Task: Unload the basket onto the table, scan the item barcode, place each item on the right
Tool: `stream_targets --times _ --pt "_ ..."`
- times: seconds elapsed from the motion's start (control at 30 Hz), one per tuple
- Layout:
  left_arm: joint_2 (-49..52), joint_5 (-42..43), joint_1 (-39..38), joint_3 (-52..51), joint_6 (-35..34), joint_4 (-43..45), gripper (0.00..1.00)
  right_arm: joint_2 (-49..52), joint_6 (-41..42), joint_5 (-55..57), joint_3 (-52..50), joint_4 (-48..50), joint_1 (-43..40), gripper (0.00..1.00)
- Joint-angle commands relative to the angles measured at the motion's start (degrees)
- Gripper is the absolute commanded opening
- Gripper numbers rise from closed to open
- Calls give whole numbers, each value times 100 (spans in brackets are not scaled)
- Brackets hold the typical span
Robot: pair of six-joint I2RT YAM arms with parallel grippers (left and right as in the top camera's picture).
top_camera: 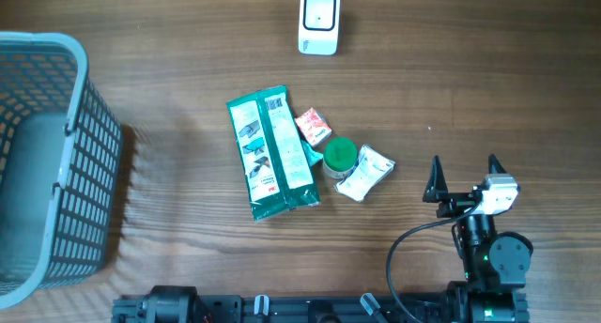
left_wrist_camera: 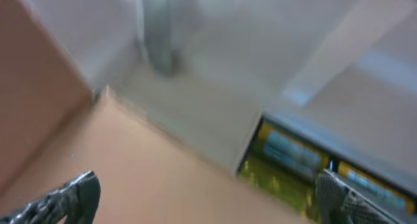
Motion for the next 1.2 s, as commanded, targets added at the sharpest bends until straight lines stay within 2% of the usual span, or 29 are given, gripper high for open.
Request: stream_targets --times 0.0,0.1,0.17,0.23,0.33,0.67,0.8,1.0,1.07,1.17 --pt "-31 463 26 -855 -820 -221 100 -46 -50 37 -7 11 -2 100" --pt "-31 811 26 -2157 -820 365 100 -46 -48 35 -7 11 -2 100" --pt "-31 870 26 -3582 -822 1235 100 -46 -48 37 -7 11 -2 100" --pt "-31 933 26 -4242 -826 1663 100 -46 -48 37 -7 11 -2 100" --pt "-31 933 26 -4868 -866 1744 100 -46 -50 35 -7 11 -2 100" --pt "-31 885 26 -5056 -820 1270 100 -46 -50 37 -7 11 -2 100" --pt "-31 492 26 -5056 -822 780 100 -46 -50 37 -7 11 -2 100" --pt "-31 404 26 -5056 -824 133 100 -46 -50 37 -7 11 -2 100" --pt "-31 92 26 -5056 -824 -382 100 -46 -50 37 -7 11 -2 100" --pt "-31 -105 26 -5056 -824 -605 100 -46 -50 37 -7 11 -2 100"
